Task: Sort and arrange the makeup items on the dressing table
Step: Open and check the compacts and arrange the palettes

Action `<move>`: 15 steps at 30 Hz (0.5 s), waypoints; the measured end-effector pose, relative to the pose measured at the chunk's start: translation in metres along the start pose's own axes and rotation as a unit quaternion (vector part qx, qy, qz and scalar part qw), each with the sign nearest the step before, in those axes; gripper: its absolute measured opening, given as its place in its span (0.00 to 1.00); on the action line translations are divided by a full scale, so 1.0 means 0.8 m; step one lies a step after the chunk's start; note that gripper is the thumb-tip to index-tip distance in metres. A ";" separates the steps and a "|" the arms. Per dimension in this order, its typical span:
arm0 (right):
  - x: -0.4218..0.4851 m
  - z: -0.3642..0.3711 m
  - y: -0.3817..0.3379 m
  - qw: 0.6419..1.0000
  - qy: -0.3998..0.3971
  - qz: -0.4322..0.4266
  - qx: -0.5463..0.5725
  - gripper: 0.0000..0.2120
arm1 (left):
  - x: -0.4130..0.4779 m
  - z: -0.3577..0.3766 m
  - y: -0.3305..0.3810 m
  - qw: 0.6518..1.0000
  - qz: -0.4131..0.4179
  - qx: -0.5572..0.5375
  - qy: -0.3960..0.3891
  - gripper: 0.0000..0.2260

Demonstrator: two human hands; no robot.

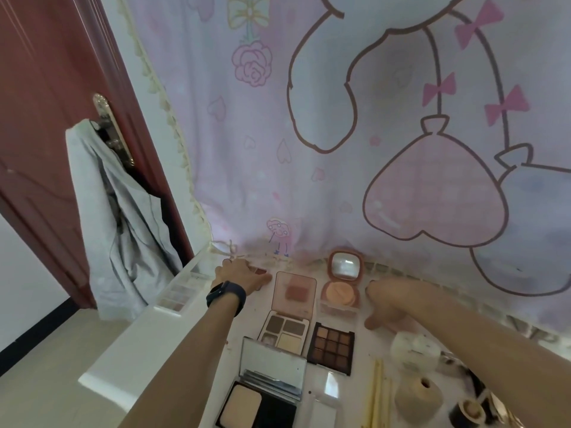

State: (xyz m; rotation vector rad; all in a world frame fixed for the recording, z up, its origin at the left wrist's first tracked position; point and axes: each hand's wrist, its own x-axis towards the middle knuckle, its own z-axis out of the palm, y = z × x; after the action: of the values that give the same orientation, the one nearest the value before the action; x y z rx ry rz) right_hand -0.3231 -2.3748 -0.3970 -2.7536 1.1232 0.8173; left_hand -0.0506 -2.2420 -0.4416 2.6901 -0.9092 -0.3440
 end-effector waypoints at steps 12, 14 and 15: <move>-0.001 0.003 -0.001 1.000 0.003 0.006 0.006 0.27 | -0.003 0.005 0.002 0.999 0.012 -0.026 0.024 0.23; -0.001 0.002 -0.001 1.000 0.001 0.005 0.005 0.28 | -0.005 0.009 0.004 0.999 0.013 -0.027 0.040 0.25; -0.001 0.001 -0.001 1.000 0.001 0.003 0.004 0.28 | -0.007 0.011 0.005 0.998 0.012 -0.033 0.047 0.26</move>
State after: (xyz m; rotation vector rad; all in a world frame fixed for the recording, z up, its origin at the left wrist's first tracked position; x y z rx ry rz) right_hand -0.3233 -2.3733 -0.3977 -2.7463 1.1338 0.8077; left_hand -0.0596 -2.2433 -0.4481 2.6088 -0.8853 -0.2371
